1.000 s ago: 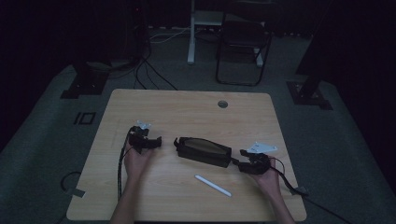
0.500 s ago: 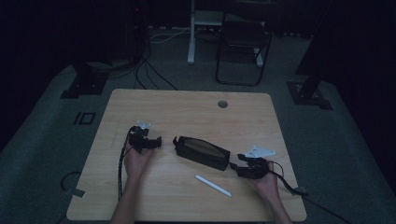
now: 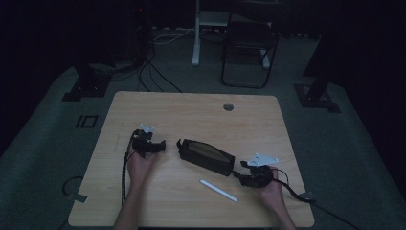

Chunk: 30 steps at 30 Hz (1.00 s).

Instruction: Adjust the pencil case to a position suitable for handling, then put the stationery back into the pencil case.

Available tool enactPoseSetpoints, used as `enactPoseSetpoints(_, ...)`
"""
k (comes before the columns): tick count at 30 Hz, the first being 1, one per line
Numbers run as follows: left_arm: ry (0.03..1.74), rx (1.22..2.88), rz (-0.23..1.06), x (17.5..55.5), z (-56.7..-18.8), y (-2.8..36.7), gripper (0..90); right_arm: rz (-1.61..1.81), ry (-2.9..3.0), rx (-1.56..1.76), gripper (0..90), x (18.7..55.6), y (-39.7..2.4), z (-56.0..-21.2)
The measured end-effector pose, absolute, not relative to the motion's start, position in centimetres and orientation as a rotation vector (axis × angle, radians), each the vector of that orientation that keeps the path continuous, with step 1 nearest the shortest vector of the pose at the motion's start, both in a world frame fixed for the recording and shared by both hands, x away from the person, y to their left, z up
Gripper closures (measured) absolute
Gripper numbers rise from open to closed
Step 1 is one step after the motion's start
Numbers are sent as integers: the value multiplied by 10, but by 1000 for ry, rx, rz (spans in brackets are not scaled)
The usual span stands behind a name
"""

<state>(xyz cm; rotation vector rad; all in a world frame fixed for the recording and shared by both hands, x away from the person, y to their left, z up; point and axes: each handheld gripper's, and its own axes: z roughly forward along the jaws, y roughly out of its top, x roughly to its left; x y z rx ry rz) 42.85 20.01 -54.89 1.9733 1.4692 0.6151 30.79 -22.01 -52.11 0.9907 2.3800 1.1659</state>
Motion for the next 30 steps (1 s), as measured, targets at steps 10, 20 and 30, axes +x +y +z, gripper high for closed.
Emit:
enactPoseSetpoints(10,1469,1974,615,429,-549,200,77,1174,2364,957,441,297,-219,-513)
enactPoseSetpoints(20,1470,1973,616,429,-549,200,79,1209,2338,971,449,286,-224,-498)
enactPoseSetpoints(30,1471,1972,617,429,-549,200,81,1219,2344,948,361,277,-216,-483)
